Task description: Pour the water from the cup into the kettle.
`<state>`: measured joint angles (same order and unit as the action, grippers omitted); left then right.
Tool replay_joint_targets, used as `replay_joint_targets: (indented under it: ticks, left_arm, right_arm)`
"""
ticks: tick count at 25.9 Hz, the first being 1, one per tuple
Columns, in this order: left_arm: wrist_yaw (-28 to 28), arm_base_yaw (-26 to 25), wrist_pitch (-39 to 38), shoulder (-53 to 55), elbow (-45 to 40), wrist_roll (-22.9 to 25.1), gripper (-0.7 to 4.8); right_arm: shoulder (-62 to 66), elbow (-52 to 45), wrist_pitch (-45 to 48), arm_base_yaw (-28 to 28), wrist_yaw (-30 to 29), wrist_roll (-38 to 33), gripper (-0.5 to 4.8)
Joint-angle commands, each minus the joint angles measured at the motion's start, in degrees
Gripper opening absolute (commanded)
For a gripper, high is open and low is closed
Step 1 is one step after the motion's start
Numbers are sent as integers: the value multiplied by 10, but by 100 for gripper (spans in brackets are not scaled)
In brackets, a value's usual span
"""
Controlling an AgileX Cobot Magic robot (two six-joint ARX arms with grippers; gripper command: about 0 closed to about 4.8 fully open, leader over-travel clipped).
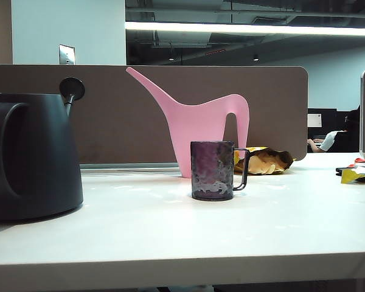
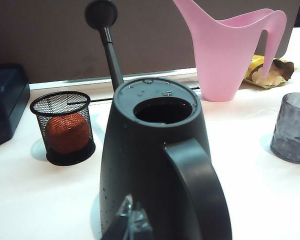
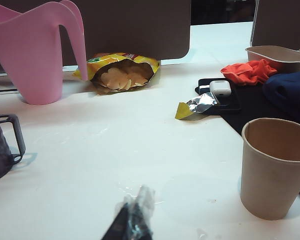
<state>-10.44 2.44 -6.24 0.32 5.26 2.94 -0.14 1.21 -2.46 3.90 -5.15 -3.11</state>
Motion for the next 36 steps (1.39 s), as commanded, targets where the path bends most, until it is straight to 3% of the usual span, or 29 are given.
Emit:
replay_joint_targets:
  ticks: [1,10,15,20,29,32,36]
  left_arm:
    - [-3,0,7,0,3,-2,-5]
    - [-4,0,7,0,4,-5,-5]
    - [-44,0,-7,0,18,-21,-5]
    - [-43,0,-93,1,72,-21,-5]
    - [-50,0,-178,1,142,-27,-5]
    - [-53,0,-207,1,152,-38,-5]
    - [-70,0,-233,1,164,-38,-5]
  right_arm:
    - [0,3,7,0,3,1,-6]
    - [0,3,7,0,3,1,-6]
    - [0,3,7,0,-14,0,-6]
    - [0,11,-9,-1,-74,-3,-6]
    - [0,51,-71,-2,-89,-48,-6]
    - [1,61,-84,-2,-103,-76,-6]
    - [2,65,-96,-3,-166,-134,-6]
